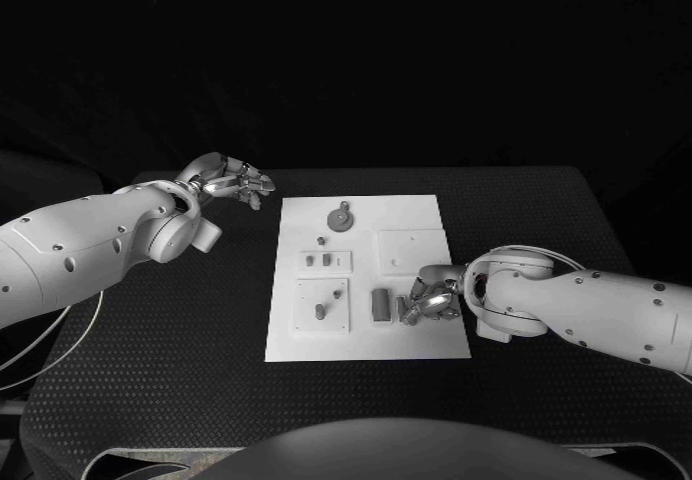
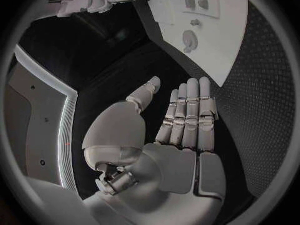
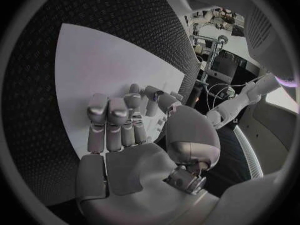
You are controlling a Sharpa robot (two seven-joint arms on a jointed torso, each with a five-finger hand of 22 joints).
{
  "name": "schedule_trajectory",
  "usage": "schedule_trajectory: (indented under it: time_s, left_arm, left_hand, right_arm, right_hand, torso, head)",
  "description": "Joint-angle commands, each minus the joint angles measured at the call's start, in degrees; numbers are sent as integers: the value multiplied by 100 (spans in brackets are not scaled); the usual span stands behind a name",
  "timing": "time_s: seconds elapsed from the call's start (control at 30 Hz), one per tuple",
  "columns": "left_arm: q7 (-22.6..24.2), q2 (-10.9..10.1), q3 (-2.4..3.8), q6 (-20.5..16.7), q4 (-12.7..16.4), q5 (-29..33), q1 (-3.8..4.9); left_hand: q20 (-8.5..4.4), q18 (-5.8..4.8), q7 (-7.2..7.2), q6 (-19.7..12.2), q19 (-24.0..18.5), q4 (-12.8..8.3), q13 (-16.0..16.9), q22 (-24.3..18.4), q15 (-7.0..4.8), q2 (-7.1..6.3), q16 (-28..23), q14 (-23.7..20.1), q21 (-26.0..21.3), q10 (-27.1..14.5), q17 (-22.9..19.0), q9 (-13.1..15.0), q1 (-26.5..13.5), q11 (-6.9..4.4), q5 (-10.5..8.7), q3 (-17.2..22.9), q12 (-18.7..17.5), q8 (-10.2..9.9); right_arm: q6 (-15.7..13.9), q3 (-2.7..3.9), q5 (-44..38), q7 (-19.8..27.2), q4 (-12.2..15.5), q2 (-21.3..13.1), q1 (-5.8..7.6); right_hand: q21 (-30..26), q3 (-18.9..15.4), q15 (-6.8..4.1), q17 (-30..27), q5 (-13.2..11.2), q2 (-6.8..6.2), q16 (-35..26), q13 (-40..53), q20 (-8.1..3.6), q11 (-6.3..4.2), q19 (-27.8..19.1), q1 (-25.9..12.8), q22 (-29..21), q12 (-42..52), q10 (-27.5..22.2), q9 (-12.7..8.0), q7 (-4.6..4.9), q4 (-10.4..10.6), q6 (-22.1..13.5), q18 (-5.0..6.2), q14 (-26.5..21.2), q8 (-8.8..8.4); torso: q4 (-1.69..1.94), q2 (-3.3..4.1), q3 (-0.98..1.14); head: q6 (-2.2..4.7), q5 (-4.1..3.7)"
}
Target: Assemble the parts on the task board
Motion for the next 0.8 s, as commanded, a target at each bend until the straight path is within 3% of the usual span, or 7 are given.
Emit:
schedule_trajectory:
  time_s: [0.03,0.23,0.37,0.47,0.6,0.7,0.8]
  left_arm:
    - [26,2,3,67,13,17,7]
    - [27,4,3,69,11,16,7]
    - [27,3,3,66,15,15,7]
    - [26,1,3,64,15,13,7]
    - [24,-4,3,63,15,10,7]
    - [24,-4,3,65,19,10,7]
    - [24,-6,3,61,22,9,7]
  left_hand:
    - [-14,119,-35,-16,34,6,6,8,-3,-2,-25,33,-13,-44,6,-10,-41,-5,32,34,34,33]
    - [-15,120,-35,-17,34,5,6,9,-3,-2,-26,34,-13,-45,8,-10,-39,-5,32,35,34,33]
    - [-14,120,-35,-17,33,5,7,9,-3,-2,-27,34,-14,-46,8,-11,-39,-5,32,36,35,34]
    - [-15,120,-35,-17,34,5,7,10,-3,-1,-28,34,-14,-46,9,-11,-38,-5,32,36,35,34]
    - [-15,120,-35,-17,33,5,7,10,-3,-2,-28,34,-14,-46,10,-11,-37,-5,32,37,35,34]
    - [-15,120,-35,-17,34,5,7,11,-3,-2,-29,34,-14,-46,11,-11,-36,-5,32,37,36,35]
    - [-14,120,-35,-17,34,5,8,11,-3,-2,-29,34,-14,-46,12,-12,-36,-5,32,37,36,35]
  right_arm:
    - [30,1,-8,45,-2,10,-5]
    - [18,1,-5,64,-2,15,-5]
    - [10,1,-5,53,-16,30,-5]
    - [88,1,-20,14,-45,35,-5]
    - [144,1,-49,20,-71,44,-5]
    - [189,1,-60,28,-73,62,-5]
    - [246,1,-82,22,-94,88,-5]
  right_hand:
    - [-25,4,-20,4,-8,11,7,9,-6,35,13,-64,17,6,-10,2,10,44,18,335,17,-6]
    - [-26,9,-25,5,-6,48,9,9,-10,31,12,-89,19,7,-12,3,6,94,24,335,17,-5]
    - [-18,9,-29,10,-7,174,17,12,-13,18,9,-127,28,12,-8,10,-7,150,59,335,18,11]
    - [-3,6,-33,19,-8,394,29,18,-16,11,-2,-162,45,19,-5,14,-13,159,75,335,15,16]
    - [30,52,-28,30,-1,884,45,29,-18,8,-43,-121,79,26,-10,16,-16,-137,94,335,-1,18]
    - [44,97,-20,31,5,1087,52,31,-5,3,-59,-128,85,27,-4,13,-23,-329,123,335,-2,24]
    - [55,158,-11,32,9,1193,58,32,7,-1,-63,-119,86,29,12,8,-29,-438,152,335,1,28]
  torso:
    - [-1,0,4]
    - [-2,-1,5]
    - [-3,-1,6]
    - [-2,0,5]
    - [1,0,5]
    - [0,1,4]
    - [0,0,4]
  head:
    - [1,2]
    - [1,0]
    - [1,-3]
    - [1,-3]
    - [1,-2]
    - [1,-4]
    - [1,-4]
